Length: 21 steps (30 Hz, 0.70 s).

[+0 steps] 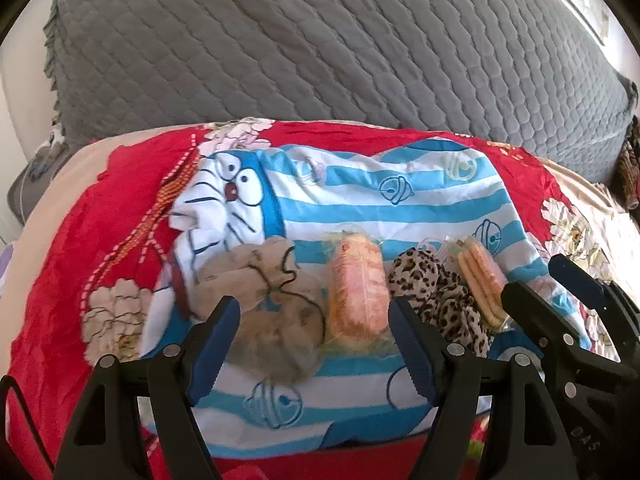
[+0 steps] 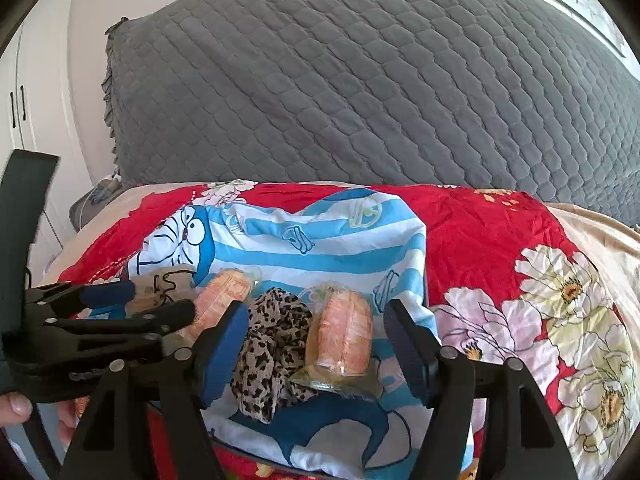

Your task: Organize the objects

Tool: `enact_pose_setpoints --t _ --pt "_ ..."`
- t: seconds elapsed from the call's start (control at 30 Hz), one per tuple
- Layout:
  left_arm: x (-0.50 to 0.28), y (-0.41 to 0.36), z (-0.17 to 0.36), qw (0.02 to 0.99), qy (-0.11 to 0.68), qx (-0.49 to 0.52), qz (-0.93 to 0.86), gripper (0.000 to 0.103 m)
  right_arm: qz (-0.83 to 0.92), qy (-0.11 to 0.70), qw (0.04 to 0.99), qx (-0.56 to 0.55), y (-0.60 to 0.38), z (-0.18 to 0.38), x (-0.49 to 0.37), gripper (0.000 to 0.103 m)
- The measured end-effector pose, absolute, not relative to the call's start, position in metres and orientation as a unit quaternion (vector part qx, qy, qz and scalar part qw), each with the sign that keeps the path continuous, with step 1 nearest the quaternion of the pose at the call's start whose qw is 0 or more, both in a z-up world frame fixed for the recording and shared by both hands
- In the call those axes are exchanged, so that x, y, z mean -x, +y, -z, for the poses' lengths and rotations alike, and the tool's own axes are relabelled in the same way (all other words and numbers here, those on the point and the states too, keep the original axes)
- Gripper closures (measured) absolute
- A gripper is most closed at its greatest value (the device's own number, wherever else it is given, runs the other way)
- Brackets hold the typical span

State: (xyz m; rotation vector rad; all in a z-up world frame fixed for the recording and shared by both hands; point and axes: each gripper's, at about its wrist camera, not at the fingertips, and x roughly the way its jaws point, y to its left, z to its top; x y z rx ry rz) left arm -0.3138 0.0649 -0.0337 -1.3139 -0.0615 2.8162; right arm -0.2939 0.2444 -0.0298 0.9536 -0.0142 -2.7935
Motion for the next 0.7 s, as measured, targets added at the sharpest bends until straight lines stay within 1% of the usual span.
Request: enact_pose_setpoints --t 0.33,0.7 --pt "0.283 0.051 0.009 0.021 -0.031 0.410 -0.911 0.024 0.935 -0.003 0.087 -0.345 0.244 0.013 0.275 0.033" --pt "0.225 0.033 -0.030 0.018 -0.042 0.392 -0.919 0.024 0.935 0.029 0.098 -0.339 0.227 -0.039 0.222 0.033"
